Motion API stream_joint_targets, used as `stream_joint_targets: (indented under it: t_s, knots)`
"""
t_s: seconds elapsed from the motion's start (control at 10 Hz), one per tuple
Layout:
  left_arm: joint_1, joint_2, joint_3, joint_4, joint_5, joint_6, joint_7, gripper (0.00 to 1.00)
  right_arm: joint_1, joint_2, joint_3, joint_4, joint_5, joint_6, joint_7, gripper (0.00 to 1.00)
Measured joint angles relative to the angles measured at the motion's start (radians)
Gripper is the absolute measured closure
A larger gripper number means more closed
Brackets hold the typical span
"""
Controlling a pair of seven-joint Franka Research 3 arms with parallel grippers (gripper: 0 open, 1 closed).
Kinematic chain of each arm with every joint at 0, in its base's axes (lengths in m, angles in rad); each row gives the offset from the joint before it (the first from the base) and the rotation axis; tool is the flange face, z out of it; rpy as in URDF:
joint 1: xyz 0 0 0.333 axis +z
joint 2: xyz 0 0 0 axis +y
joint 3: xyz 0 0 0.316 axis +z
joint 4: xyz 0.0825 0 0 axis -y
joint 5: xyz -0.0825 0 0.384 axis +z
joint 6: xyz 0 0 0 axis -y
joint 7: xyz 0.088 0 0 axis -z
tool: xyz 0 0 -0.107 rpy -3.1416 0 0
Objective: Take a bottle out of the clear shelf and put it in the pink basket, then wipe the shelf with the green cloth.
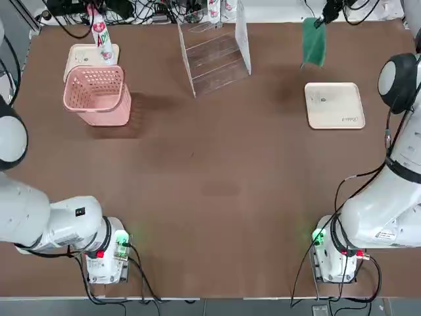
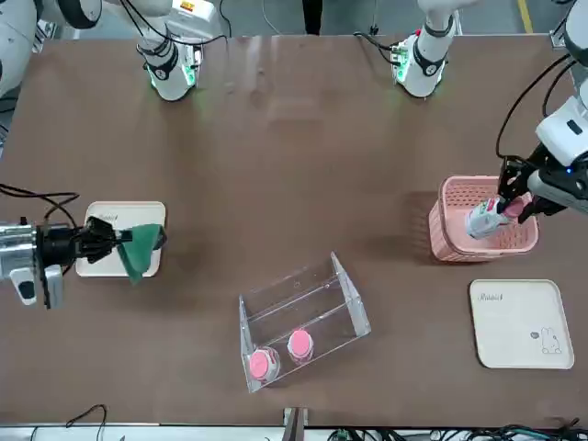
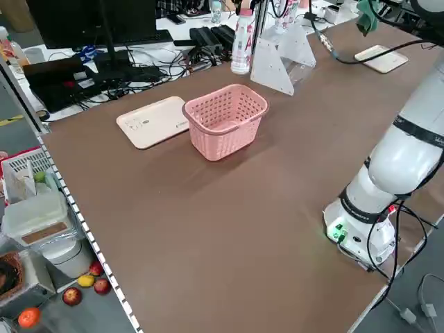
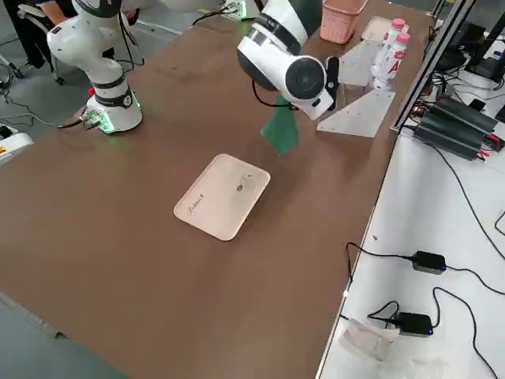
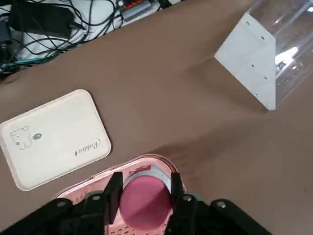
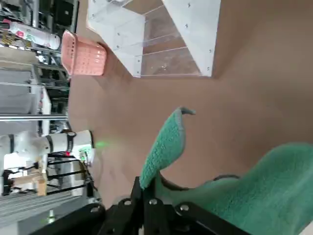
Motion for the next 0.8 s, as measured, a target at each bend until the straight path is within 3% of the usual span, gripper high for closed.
stream_joint_targets:
  t_s: [0.2,0.4,0.8]
  knots:
    - [0.053,-0.004,0.001,-0.043,-0.083,0.028,0.137,0.56,0.009,0.012,0.0,0.065,-0.111,0.05,-0.04,0.97]
    - [0.101,-0.012,0.001,-0.068,-0.127,0.032,0.278,0.56,0.031,0.021,0.0,0.083,-0.218,0.104,-0.086,0.97]
    - [0.197,-0.067,0.005,-0.151,-0.173,0.016,0.6,0.56,0.173,0.009,-0.03,0.083,-0.354,0.251,-0.091,0.97]
